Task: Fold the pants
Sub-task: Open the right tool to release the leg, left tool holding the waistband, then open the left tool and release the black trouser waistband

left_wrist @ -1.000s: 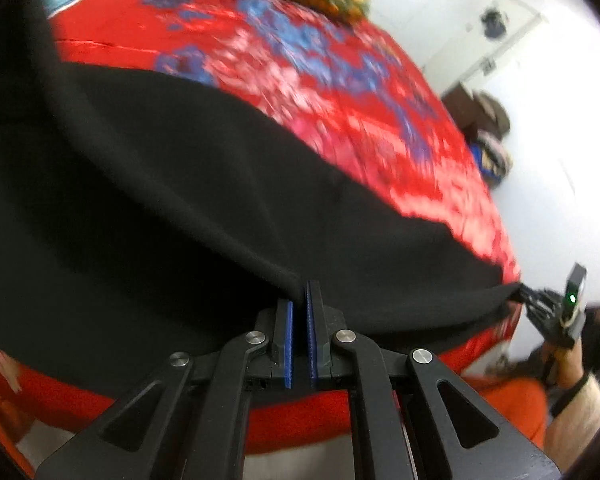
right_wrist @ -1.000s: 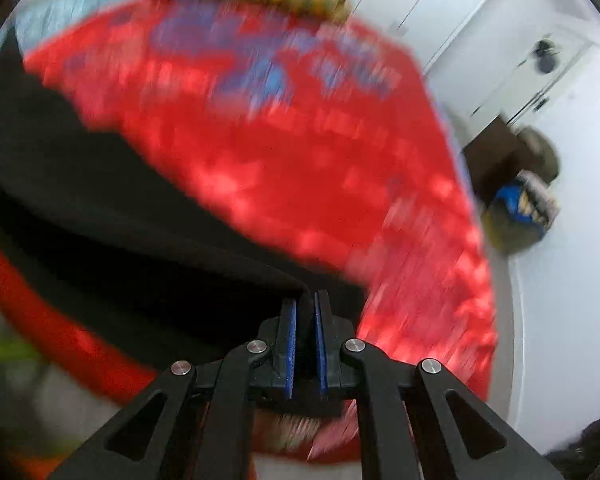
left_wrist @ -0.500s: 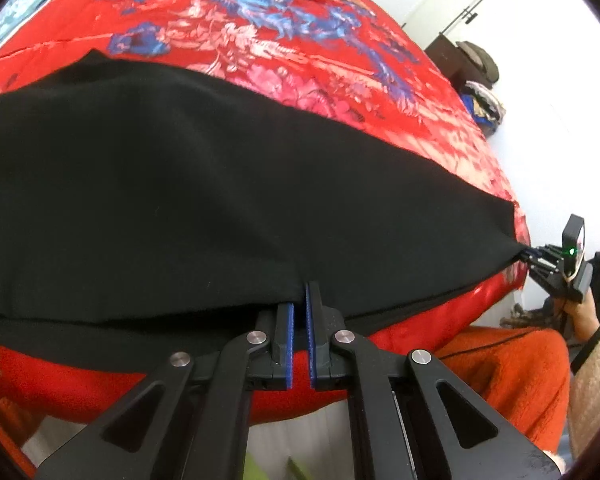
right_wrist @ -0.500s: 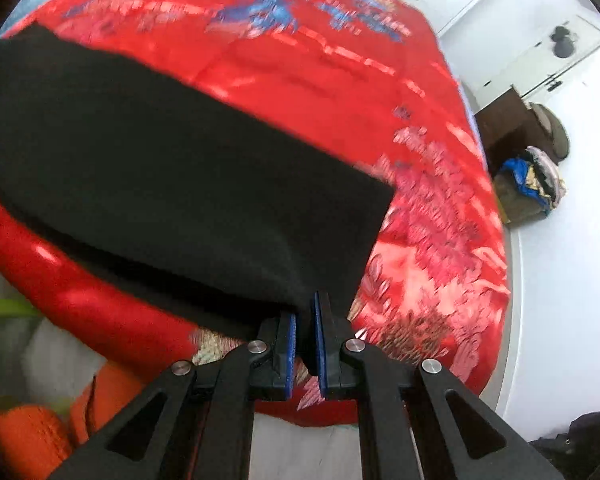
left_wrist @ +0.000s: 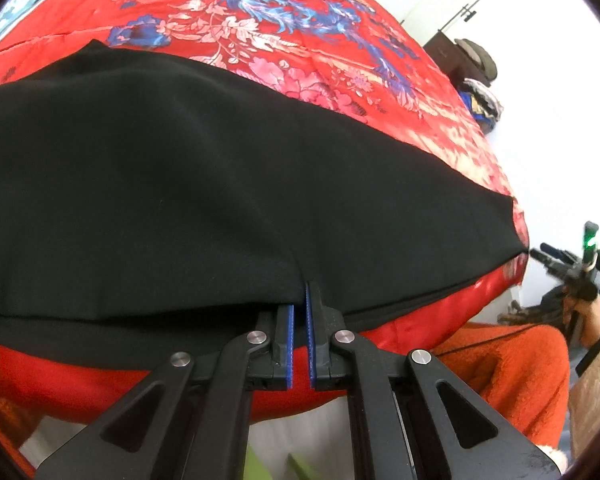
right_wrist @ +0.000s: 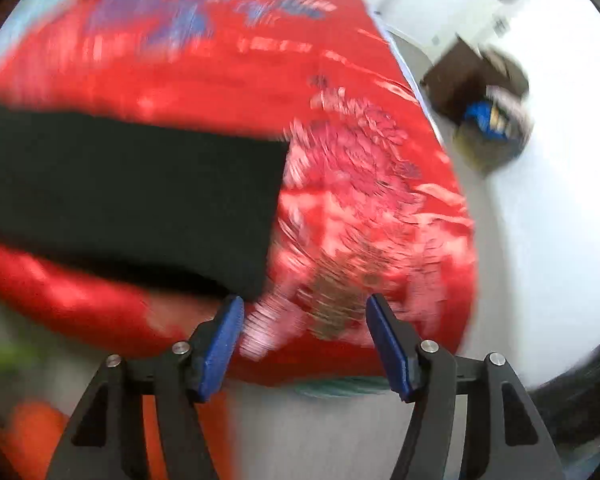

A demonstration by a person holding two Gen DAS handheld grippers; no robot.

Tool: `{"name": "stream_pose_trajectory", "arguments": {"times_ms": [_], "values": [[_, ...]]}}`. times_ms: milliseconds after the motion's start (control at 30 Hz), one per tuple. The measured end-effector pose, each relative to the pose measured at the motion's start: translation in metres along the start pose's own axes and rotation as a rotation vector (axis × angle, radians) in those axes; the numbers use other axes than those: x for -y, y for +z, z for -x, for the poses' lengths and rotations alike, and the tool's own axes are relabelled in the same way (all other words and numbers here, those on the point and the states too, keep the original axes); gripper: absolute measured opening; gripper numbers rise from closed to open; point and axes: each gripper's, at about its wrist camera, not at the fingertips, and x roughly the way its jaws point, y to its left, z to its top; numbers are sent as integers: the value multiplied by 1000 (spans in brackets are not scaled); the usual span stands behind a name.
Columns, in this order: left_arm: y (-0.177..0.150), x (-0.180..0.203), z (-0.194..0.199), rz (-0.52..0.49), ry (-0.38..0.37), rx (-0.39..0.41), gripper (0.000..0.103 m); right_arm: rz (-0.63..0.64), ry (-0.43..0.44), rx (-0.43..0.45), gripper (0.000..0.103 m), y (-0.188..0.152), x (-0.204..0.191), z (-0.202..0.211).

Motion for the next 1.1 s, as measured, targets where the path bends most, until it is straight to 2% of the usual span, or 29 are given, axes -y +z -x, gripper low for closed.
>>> {"name": "stream_pose_trajectory", "arguments": {"times_ms": [67,167,200,233,300,367,433,467,500,600,700,833,933,1000,1033,1100], "values": [[1,0,2,2,-5,3,3,-246,257,12,63,6,10,6],[1,-1,3,9,-12,6,3,-639,629,-77,63,-4,11,-12],[1,-1,3,10,-13,6,3,-706,746,-78,63,-7,3,-17],[0,-1,2,9,-13,5,3,-707,805,-73,63,-6,-8,-21],[0,-1,1,6,-7,1,3,-667,766,-71,63,-1,-23,-26],[-1,0,2,-2,-6,-1,3,-640,582,-111,62,-2,-25,-40],[-1,-1,5,-4,-11,2,3,-662,347,-207,56,-15,-10,-51],[-2,-1,6,-2,-15,5,3,-676,281,-224,58,-21,-5,-48],[-2,-2,7,2,-19,6,3,-698,256,-209,58,-25,-1,-40],[-3,-2,5,10,-21,5,3,-682,280,-93,58,-16,-7,-7],[-3,-1,7,3,-18,11,3,-578,360,-4,58,12,-48,13],[-5,-1,14,-1,-23,22,3,-449,450,1,59,40,-116,6],[-9,-2,13,-6,-20,15,3,-396,495,-40,59,43,-165,-13],[-11,-1,11,-17,-15,6,3,-381,466,-59,60,45,-181,-29],[-12,-1,11,-24,-14,2,2,-382,432,-26,60,41,-185,-28],[-12,-1,10,-27,-11,-3,3,-395,425,-3,62,42,-191,-28]]}}
